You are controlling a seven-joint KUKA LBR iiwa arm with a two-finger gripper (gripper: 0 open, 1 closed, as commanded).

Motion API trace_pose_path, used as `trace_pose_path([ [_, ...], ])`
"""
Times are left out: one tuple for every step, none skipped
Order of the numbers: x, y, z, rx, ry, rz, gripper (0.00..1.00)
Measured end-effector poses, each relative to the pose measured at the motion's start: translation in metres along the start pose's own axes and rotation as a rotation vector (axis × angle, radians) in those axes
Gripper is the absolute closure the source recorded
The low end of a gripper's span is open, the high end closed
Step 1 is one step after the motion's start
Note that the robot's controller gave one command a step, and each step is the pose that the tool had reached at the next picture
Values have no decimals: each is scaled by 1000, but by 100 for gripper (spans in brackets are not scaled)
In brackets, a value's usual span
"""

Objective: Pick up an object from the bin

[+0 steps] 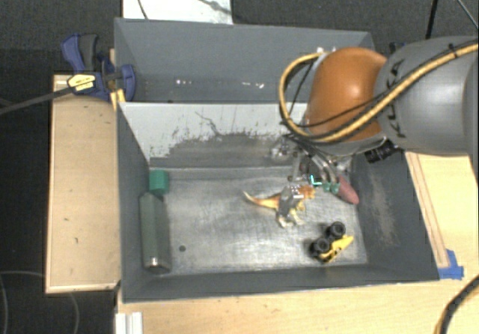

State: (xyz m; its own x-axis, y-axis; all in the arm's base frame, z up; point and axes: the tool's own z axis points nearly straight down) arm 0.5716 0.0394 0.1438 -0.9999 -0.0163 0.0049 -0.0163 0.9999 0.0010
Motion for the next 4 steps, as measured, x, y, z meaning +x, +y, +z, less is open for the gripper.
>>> trace_pose_path([
  [-2, 0, -4, 0, -8, 1, 0],
  [8, -36, 71, 1, -5, -77, 100],
  [8, -36, 71, 0, -5, -76, 100],
  [-11, -55, -19, 0, -7, -33, 100],
])
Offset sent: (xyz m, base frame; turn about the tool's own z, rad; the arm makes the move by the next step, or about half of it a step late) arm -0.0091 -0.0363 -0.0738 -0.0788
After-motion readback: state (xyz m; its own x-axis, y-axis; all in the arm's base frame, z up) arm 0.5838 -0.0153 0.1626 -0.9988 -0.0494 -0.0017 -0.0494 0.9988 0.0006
